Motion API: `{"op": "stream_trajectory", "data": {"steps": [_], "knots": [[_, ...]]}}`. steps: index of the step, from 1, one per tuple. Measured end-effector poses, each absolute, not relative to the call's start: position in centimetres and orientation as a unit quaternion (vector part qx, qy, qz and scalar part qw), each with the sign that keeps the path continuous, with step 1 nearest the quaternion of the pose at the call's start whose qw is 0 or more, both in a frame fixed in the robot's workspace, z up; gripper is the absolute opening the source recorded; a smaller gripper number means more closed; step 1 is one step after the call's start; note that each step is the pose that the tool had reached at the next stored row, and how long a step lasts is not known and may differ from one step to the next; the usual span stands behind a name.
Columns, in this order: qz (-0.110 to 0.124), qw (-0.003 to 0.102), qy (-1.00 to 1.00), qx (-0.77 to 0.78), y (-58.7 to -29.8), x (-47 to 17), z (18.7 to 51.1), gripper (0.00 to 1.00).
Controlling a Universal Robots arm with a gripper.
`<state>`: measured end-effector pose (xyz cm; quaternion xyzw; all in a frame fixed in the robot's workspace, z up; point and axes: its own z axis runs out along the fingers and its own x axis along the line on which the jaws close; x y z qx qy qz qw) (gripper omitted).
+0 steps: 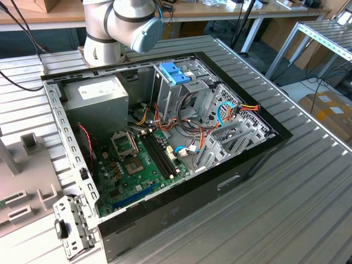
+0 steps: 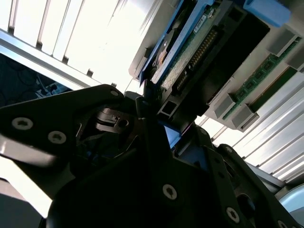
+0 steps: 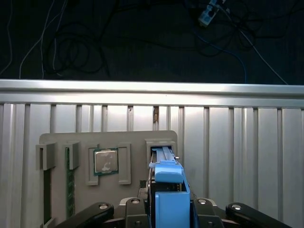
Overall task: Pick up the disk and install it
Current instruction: 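Pick up the disk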
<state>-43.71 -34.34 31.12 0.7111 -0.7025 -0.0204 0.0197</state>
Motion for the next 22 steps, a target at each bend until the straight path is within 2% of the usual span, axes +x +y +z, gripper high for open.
{"op": "stream_trajectory", "data": {"steps": [22], "knots": [[-0.02, 0.02, -0.702, 0.711, -34.3, -43.7, 33.1, 0.37]]}}
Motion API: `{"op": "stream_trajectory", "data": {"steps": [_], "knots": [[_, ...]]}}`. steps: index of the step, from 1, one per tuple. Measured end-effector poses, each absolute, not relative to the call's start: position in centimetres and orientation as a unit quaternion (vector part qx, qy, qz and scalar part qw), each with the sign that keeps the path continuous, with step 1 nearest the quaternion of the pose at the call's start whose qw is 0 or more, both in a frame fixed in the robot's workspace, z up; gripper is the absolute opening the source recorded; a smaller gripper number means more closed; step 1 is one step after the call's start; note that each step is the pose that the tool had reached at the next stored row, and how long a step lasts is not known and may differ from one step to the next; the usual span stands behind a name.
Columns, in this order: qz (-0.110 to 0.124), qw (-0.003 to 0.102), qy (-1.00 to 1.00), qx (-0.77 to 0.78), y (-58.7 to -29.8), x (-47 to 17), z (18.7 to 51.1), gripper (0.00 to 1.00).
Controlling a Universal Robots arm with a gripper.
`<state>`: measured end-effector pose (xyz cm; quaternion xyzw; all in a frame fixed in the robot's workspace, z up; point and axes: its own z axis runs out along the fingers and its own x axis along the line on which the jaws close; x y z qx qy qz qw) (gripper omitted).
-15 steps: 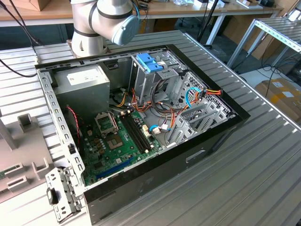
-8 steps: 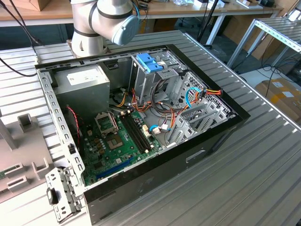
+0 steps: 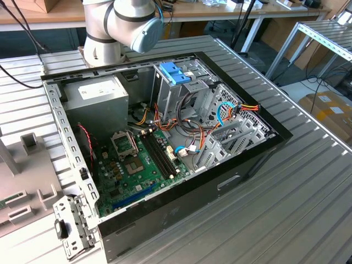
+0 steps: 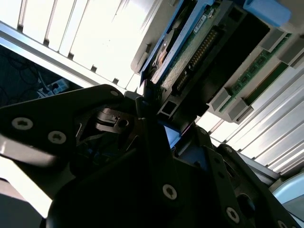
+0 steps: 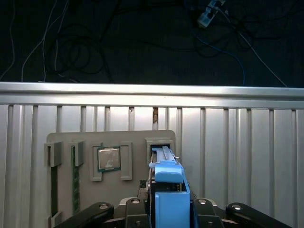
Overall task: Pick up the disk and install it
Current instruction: 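Pick up the disk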
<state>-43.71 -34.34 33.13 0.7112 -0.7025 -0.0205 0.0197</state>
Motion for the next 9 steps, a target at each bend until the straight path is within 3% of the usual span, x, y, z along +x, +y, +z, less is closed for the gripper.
{"op": "stream_trajectory", "data": {"steps": [9], "knots": [[-0.02, 0.02, -0.702, 0.711, -34.34, -43.71, 34.02, 0.37]]}}
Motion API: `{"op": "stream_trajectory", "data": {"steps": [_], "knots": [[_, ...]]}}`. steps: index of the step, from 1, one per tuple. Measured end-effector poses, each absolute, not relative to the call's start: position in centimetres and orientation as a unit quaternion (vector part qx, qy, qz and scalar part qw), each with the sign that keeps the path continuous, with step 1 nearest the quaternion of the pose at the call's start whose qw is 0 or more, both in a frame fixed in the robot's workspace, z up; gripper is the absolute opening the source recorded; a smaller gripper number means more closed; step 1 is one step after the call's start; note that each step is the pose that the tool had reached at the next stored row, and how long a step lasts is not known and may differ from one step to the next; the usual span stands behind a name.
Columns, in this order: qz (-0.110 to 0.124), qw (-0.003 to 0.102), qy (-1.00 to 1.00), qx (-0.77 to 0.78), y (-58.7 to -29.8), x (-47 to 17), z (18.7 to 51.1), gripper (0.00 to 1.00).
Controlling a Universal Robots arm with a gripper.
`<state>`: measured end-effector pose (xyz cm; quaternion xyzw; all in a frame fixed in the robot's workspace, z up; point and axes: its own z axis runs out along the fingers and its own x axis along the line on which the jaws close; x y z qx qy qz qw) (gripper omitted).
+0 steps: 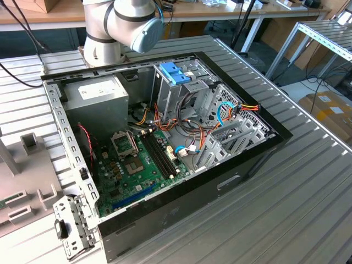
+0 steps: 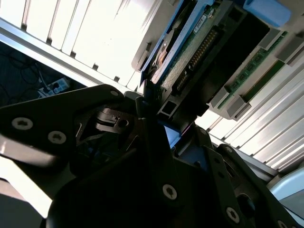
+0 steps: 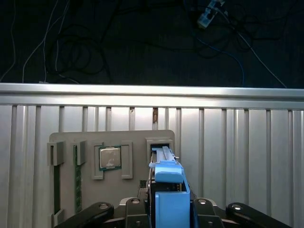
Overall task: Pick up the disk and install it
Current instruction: 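Pick up the disk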
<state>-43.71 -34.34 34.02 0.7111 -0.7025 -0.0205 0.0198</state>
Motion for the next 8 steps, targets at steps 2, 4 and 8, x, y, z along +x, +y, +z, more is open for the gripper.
{"op": "stream_trajectory", "data": {"steps": [2, 4, 8], "knots": [[-0.02, 0.02, -0.702, 0.711, -34.34, -43.71, 34.27, 0.37], [-0.02, 0.02, -0.702, 0.711, -34.34, -43.71, 34.51, 0.37], [-0.02, 0.02, -0.702, 0.711, -34.34, -43.71, 35.03, 0.37]]}}
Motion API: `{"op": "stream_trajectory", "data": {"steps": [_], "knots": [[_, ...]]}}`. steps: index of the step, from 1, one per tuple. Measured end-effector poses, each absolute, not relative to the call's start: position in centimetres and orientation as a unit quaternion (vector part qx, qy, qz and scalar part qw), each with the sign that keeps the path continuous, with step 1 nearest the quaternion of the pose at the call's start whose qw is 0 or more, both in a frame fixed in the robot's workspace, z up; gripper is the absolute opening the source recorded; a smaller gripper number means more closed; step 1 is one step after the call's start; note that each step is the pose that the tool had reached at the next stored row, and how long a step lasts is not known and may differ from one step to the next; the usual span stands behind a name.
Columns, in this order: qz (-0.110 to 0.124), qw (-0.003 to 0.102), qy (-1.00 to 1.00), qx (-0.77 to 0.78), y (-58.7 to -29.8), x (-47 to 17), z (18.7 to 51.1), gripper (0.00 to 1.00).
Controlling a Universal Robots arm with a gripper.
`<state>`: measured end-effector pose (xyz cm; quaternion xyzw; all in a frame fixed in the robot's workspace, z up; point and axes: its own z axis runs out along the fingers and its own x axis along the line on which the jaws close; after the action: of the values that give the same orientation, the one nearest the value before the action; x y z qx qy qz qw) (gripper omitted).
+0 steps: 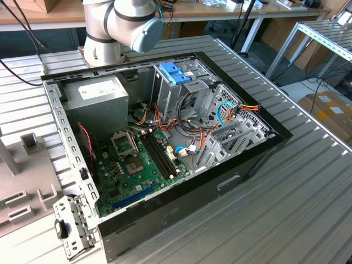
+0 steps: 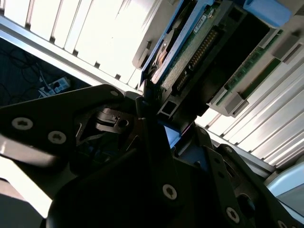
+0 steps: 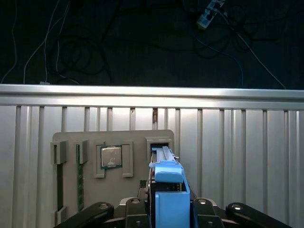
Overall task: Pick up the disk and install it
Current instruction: 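Pick up the disk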
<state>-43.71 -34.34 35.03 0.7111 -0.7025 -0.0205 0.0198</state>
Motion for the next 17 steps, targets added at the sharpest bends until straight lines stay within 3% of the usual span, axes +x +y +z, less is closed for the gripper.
{"op": "stream_trajectory", "data": {"steps": [17], "knots": [[-0.02, 0.02, -0.702, 0.711, -34.3, -43.7, 36.7, 0.37]]}}
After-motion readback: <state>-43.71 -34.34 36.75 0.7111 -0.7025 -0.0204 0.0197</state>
